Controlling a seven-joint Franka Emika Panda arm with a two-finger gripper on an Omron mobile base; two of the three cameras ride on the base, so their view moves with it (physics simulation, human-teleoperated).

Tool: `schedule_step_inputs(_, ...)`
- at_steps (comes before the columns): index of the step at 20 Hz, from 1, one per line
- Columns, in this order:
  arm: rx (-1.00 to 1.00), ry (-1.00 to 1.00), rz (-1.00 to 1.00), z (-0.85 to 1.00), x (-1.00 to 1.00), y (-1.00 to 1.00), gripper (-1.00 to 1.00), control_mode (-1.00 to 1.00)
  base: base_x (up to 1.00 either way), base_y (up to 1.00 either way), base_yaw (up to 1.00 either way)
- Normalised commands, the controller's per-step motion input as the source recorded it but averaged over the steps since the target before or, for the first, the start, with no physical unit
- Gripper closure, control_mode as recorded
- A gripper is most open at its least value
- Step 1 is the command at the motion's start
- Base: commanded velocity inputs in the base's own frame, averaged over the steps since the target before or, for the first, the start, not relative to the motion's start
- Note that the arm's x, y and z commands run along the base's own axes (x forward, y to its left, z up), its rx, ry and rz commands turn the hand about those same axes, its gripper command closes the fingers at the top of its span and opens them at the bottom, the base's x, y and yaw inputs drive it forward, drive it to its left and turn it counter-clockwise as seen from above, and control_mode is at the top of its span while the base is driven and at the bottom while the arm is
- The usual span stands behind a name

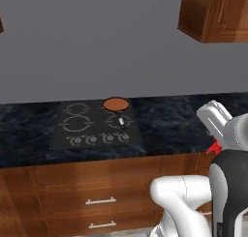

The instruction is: Retrieve the fish from the fridge and place it on the saucepan with marinade on the stove.

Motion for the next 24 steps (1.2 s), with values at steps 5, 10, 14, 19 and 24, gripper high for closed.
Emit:
schedule_step_inputs(5,0.0,0.0,0.0,0.0,0.0,0.0,1.0,1.0,0.83,0.1,0.0)
schedule_step_inputs(10,0.0,0.0,0.0,0.0,0.0,0.0,1.0,1.0,0.86,0.18,0.0)
schedule_step_inputs(14,0.0,0.0,0.0,0.0,0.0,0.0,1.0,1.0,0.86,0.29,0.0)
schedule_step_inputs(19,0.0,0.0,0.0,0.0,0.0,0.0,1.0,1.0,0.88,0.31,0.0)
schedule_step_inputs(24,0.0,0.0,0.0,0.0,0.0,0.0,1.0,1.0,0.28,0.04,0.0)
